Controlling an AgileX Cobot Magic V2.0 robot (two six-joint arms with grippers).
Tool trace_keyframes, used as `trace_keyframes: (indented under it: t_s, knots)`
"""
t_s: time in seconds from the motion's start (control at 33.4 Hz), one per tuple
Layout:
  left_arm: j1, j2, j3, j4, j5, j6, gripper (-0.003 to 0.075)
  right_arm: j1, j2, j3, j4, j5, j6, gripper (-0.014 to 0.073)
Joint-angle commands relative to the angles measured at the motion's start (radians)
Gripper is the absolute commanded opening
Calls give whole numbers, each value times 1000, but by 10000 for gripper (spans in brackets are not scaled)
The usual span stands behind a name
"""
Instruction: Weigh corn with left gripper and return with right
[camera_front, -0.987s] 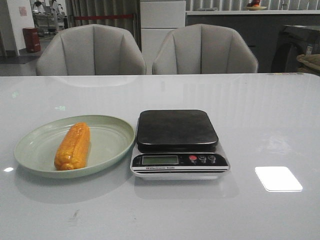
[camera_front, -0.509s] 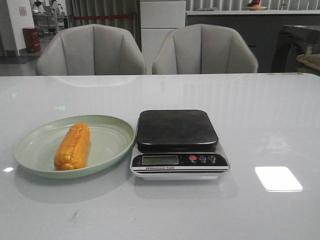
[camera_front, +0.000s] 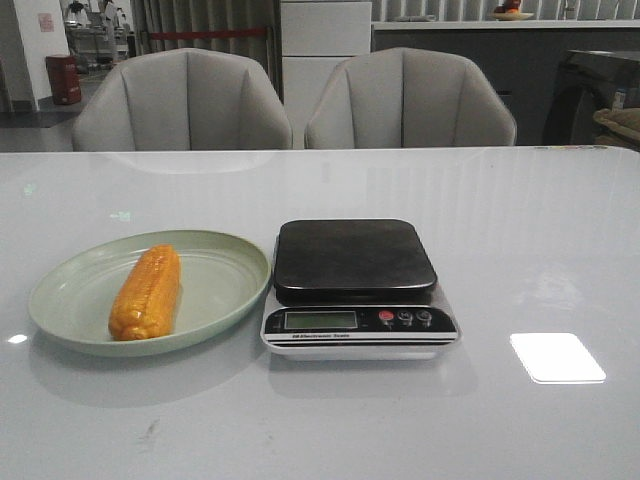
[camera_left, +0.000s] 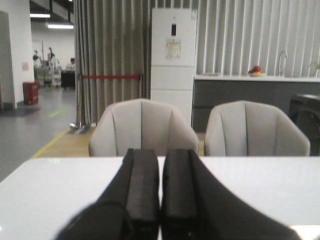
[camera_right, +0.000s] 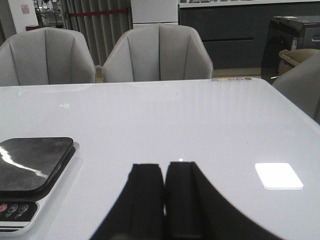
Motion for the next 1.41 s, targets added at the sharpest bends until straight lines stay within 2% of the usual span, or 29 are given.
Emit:
trace_keyframes:
  t_s: [0.0, 0.12, 0.21, 0.57, 0.63, 0.84, 0.96, 1.14, 1.38]
  knots:
    - [0, 98, -129, -3, 100, -5, 115, -1, -20, 11, -10, -80, -2, 156]
    - [0, 170, -203, -60, 268, -5, 115, -1, -20, 11, -10, -80, -2, 156]
    - [0, 192, -207, -62, 305, -5, 115, -1, -20, 11, -10, -80, -2, 156]
    - [-20, 227, -179, -62, 275, -5, 125, -1, -20, 11, -10, -80, -2, 156]
    - [-40, 243, -181, -57, 275, -5, 162, -1, -20, 11, -10, -80, -2, 156]
    - [-99, 318, -184, -50, 275, -5, 419, -1, -20, 11, -10, -80, -2, 156]
    - [-124, 368, -190, -50, 280, -5, 530, -1, -20, 11, -10, -80, -2, 156]
    - [-164, 478, -243, -72, 298, -5, 543, -1, -20, 11, -10, -80, -2, 156]
    - [-271, 738, -349, -128, 300, -5, 542, -1, -20, 11, -10, -80, -2, 156]
